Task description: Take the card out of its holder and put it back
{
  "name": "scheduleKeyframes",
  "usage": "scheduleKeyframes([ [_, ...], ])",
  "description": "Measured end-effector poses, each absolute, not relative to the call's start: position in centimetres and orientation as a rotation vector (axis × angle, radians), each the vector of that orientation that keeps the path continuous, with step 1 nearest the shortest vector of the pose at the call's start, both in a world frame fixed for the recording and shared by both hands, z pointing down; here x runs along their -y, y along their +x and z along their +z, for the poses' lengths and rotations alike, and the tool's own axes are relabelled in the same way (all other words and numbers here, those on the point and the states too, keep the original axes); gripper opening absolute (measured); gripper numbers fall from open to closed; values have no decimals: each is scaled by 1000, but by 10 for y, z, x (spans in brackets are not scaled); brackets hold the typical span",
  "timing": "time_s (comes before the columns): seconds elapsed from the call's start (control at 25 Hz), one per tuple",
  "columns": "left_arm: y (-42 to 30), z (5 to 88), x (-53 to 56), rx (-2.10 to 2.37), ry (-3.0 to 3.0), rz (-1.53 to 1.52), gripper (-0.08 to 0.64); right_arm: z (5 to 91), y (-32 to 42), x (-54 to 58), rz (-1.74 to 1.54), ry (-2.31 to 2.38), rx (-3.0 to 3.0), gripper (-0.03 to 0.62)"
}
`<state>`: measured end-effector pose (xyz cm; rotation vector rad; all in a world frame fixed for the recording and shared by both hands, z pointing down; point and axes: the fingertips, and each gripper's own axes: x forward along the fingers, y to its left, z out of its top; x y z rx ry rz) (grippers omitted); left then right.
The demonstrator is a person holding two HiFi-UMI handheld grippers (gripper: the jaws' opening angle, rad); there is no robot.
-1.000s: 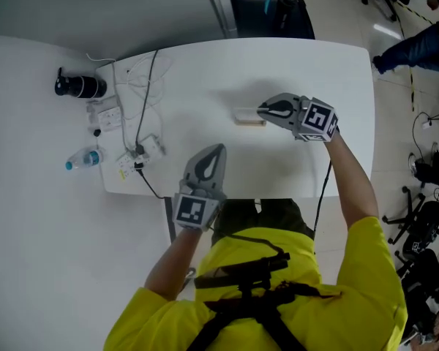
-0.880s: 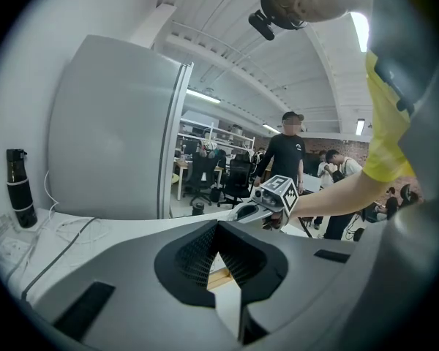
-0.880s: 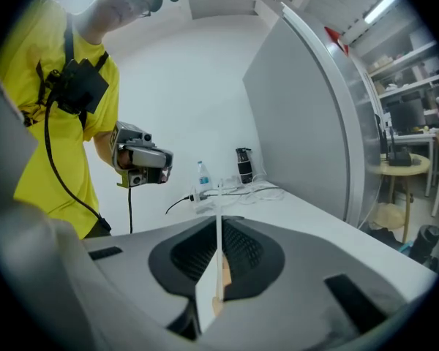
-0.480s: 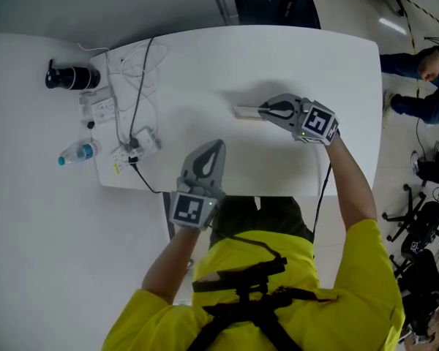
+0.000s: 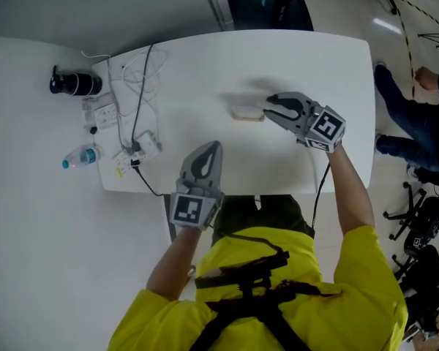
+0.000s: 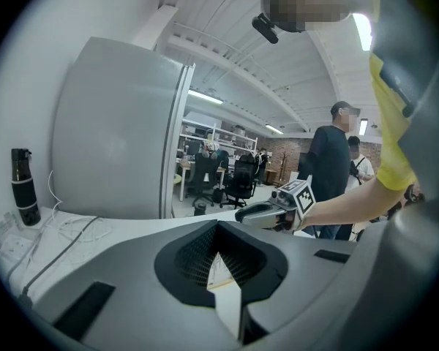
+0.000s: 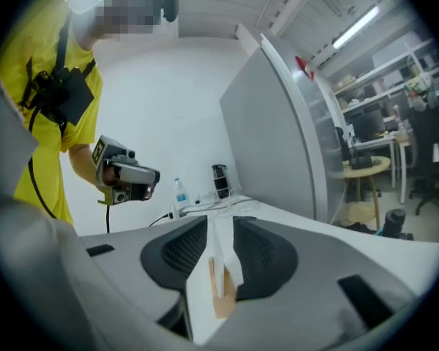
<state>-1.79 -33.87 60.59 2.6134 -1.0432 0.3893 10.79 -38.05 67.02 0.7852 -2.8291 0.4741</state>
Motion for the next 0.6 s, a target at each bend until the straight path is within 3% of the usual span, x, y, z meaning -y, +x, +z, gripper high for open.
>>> scheduleKeyframes([
  [0.44, -12, 503, 345, 1011, 2755, 230, 0, 483, 177, 340, 408, 1634, 2748, 97],
  [0.56, -15, 492, 338, 1004, 2748, 216, 0, 465, 184, 317, 447, 1851, 2649, 63],
  [0.6, -15, 487, 337, 1003, 2747, 196, 0, 460, 187, 311, 454, 1913, 2621, 25],
])
